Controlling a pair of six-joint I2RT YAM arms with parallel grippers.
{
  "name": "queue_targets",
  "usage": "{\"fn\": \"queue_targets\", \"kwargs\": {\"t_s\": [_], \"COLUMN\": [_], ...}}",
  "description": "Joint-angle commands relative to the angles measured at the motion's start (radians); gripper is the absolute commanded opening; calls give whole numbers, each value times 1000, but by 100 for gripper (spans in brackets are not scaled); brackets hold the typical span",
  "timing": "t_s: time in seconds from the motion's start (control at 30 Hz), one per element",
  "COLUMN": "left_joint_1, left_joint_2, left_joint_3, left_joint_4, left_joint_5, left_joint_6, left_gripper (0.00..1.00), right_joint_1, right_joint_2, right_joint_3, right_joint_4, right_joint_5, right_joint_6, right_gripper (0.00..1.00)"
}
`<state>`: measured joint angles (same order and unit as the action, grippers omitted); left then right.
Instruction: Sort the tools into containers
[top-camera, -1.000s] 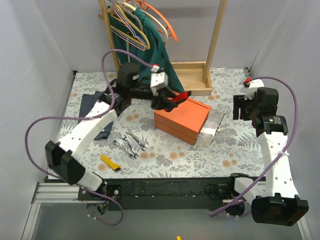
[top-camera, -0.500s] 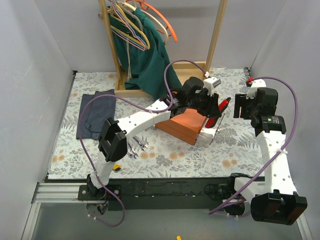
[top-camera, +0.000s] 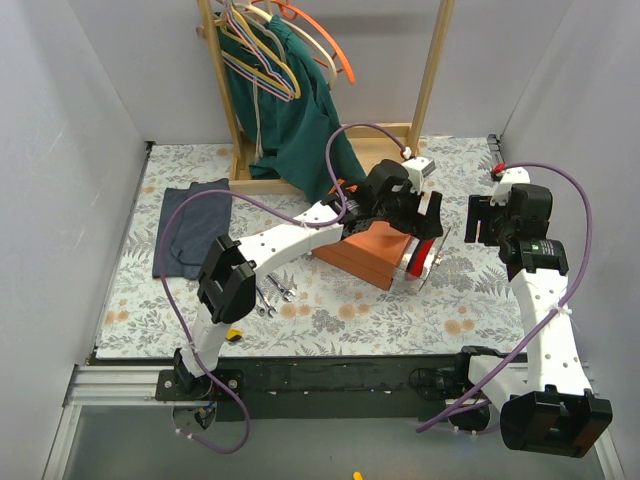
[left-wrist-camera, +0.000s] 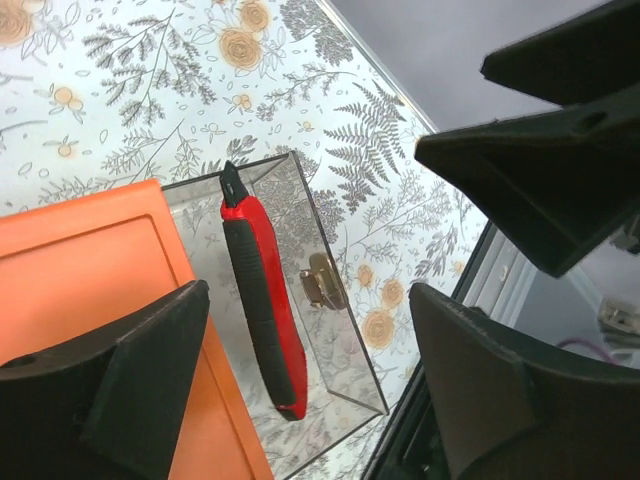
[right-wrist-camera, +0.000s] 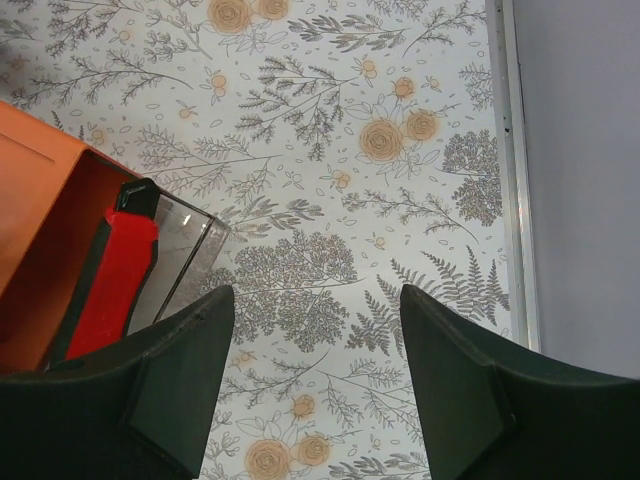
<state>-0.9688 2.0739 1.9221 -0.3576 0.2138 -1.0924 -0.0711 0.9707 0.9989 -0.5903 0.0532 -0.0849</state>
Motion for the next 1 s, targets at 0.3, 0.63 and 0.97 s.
{"fn": "queue_targets", "kwargs": {"t_s": [0.3, 0.63, 0.97], "left_joint_1": [346, 669, 734], "left_joint_2": [-501, -961, -1158], "left_joint_3": [-298, -814, -1302], "left_joint_4": [-147, -878, -769], "left_joint_5": [294, 240, 147], "left_joint_6": [510, 1613, 2154], "left_gripper": [91, 89, 81], "right_joint_1": [-4, -4, -4], "right_joint_2": [-13, 2, 39], "right_joint_3": [-11, -37, -14], "right_joint_4": [64, 64, 49], "right_joint_5": [-44, -156, -208], "right_joint_6": [-13, -22, -36], "right_gripper": [75, 75, 75]}}
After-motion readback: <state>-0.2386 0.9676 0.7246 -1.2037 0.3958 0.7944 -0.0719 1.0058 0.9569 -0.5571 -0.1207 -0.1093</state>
